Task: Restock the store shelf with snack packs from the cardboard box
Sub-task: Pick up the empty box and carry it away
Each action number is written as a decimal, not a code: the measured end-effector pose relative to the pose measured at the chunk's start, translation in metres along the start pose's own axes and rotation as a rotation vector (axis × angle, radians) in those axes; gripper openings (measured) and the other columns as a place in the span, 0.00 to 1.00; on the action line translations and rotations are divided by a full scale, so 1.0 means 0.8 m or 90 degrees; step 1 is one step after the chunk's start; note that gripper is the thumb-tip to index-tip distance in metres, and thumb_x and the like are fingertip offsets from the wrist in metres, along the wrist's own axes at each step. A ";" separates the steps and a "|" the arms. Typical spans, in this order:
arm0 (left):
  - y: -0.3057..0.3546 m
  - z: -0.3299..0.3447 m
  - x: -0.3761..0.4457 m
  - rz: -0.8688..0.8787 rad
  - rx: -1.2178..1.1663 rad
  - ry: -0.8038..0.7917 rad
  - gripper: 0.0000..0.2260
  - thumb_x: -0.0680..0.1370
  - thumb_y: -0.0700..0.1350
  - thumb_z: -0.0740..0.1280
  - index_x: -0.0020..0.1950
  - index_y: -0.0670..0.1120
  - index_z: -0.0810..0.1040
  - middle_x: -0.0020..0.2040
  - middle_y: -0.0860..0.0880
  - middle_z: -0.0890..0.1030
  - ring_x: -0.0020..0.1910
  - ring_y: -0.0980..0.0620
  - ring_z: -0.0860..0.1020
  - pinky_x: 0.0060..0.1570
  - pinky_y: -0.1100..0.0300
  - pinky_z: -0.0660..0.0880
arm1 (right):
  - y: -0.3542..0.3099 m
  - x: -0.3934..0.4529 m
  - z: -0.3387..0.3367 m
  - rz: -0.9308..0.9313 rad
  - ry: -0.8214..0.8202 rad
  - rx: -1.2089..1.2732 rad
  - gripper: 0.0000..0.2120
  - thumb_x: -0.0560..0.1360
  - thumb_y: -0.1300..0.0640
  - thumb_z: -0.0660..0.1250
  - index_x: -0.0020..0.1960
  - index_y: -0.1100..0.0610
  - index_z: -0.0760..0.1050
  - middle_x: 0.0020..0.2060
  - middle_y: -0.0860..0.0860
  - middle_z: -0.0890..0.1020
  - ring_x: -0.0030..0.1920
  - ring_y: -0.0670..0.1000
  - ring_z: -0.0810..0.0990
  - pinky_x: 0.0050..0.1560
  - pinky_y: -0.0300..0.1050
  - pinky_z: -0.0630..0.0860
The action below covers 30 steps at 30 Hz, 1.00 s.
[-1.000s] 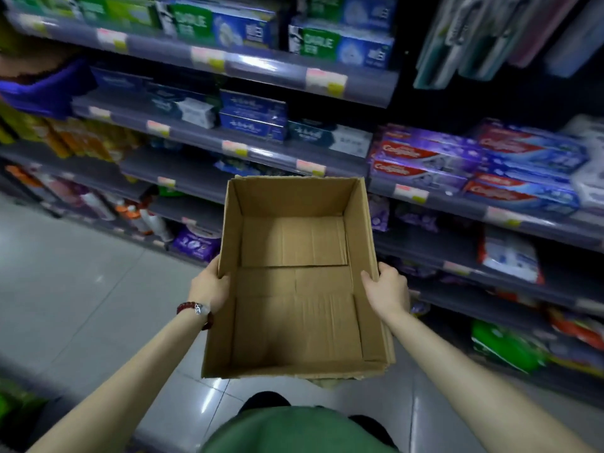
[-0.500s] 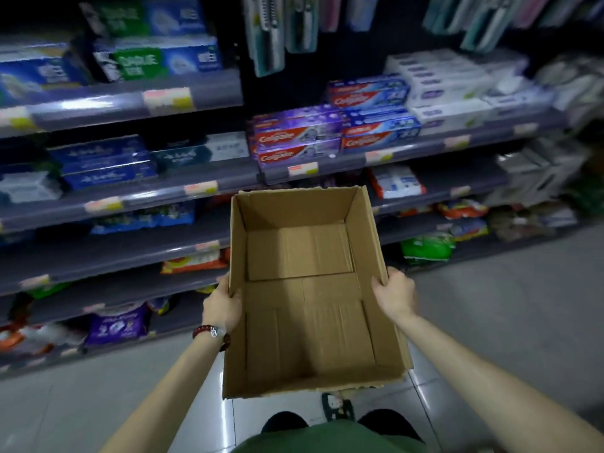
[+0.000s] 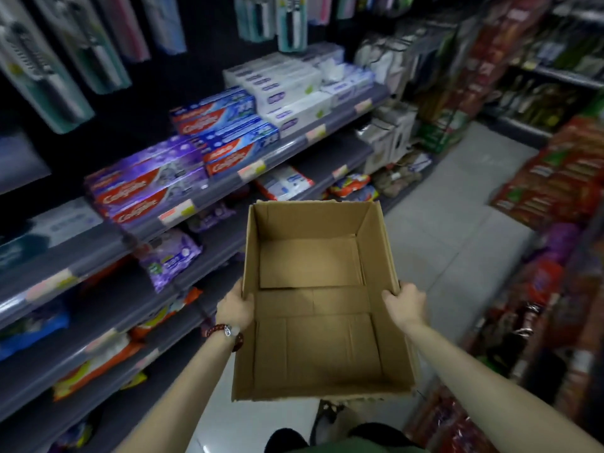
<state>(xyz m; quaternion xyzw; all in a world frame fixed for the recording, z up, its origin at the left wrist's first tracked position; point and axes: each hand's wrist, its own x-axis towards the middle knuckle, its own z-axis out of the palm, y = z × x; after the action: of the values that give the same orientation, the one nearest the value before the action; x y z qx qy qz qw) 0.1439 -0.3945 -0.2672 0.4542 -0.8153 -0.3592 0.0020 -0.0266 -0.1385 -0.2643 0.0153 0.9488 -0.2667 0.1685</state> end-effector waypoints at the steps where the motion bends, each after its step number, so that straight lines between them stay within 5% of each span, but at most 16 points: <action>1: 0.019 0.007 0.011 0.016 0.006 -0.004 0.19 0.79 0.44 0.59 0.70 0.49 0.68 0.54 0.41 0.81 0.48 0.42 0.80 0.45 0.55 0.75 | 0.004 0.011 -0.009 0.019 0.012 0.006 0.13 0.77 0.52 0.65 0.55 0.60 0.78 0.48 0.60 0.83 0.51 0.62 0.81 0.45 0.46 0.74; 11: 0.223 0.078 0.116 0.170 0.088 -0.091 0.20 0.79 0.45 0.59 0.71 0.50 0.67 0.62 0.42 0.78 0.59 0.40 0.76 0.58 0.52 0.72 | 0.041 0.116 -0.111 0.139 0.114 0.072 0.15 0.78 0.52 0.64 0.61 0.58 0.77 0.51 0.60 0.82 0.52 0.61 0.80 0.43 0.43 0.70; 17: 0.346 0.149 0.162 0.255 0.106 -0.154 0.19 0.78 0.44 0.60 0.70 0.49 0.69 0.57 0.40 0.80 0.54 0.38 0.78 0.55 0.50 0.76 | 0.077 0.181 -0.176 0.216 0.172 0.118 0.13 0.78 0.53 0.64 0.59 0.60 0.77 0.44 0.55 0.79 0.44 0.55 0.77 0.42 0.44 0.72; 30: 0.637 0.327 0.324 0.379 0.168 -0.279 0.20 0.79 0.43 0.59 0.72 0.48 0.66 0.63 0.41 0.77 0.59 0.40 0.76 0.54 0.55 0.71 | 0.105 0.426 -0.303 0.300 0.254 0.153 0.16 0.79 0.55 0.63 0.65 0.60 0.74 0.52 0.58 0.80 0.49 0.56 0.80 0.44 0.43 0.74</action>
<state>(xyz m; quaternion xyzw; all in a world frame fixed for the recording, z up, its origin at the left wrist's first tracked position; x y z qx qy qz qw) -0.4714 -0.2668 -0.2455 0.1067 -0.9316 -0.3234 -0.1269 -0.4134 0.0364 -0.2239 0.3060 0.8953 -0.3219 0.0334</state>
